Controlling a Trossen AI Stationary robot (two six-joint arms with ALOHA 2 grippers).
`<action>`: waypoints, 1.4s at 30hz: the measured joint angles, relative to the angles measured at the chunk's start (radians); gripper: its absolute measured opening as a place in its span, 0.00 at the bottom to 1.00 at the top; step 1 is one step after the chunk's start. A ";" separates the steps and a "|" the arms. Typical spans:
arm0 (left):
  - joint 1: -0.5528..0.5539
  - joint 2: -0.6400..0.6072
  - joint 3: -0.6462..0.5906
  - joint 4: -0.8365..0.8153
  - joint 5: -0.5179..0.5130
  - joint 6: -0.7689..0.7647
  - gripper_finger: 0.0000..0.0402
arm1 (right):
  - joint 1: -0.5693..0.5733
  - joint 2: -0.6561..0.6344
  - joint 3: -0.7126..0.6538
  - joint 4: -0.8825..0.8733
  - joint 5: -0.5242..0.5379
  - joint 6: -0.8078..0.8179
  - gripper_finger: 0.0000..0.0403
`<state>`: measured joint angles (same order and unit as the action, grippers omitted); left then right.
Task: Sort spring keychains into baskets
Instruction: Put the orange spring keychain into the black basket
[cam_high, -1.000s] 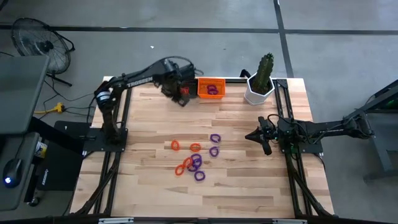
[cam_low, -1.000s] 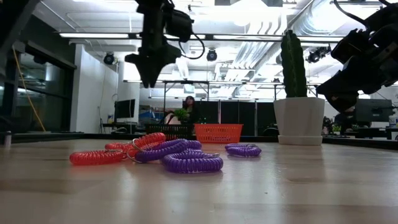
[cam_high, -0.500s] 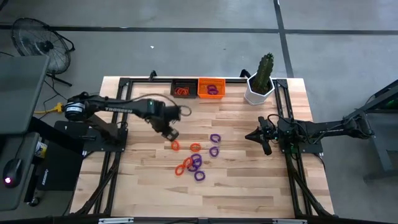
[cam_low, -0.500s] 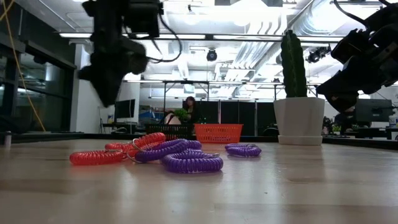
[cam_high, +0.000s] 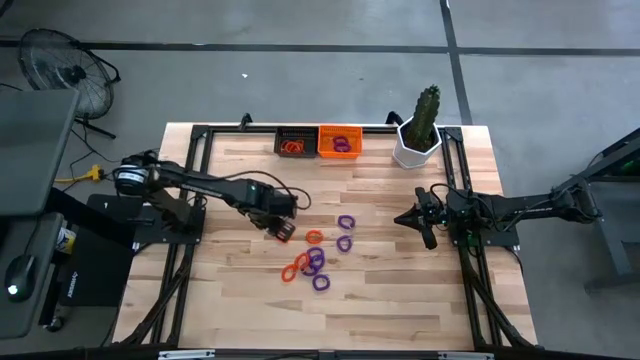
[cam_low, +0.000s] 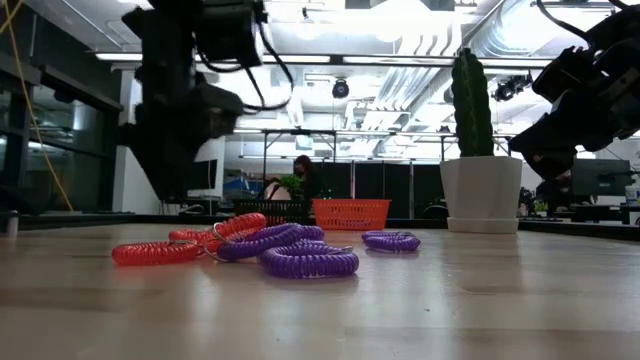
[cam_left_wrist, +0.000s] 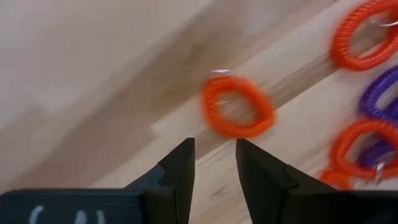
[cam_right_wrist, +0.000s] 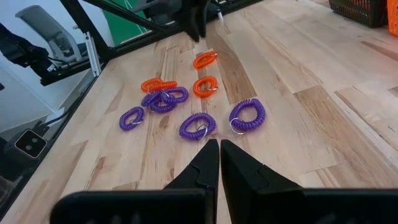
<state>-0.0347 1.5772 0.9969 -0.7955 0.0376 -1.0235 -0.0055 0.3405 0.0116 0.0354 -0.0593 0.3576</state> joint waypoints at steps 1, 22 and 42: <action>-0.007 0.010 -0.001 0.005 0.001 -0.012 0.29 | 0.000 0.000 0.000 0.000 0.000 0.000 0.03; -0.031 0.165 0.080 0.002 0.005 -0.267 0.29 | 0.000 0.012 0.000 0.000 0.000 0.000 0.03; -0.030 0.237 0.083 0.010 0.009 -0.344 0.29 | 0.000 0.013 0.000 0.005 0.000 0.000 0.03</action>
<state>-0.0647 1.8141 1.0798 -0.7858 0.0469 -1.3670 -0.0059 0.3534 0.0116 0.0401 -0.0597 0.3576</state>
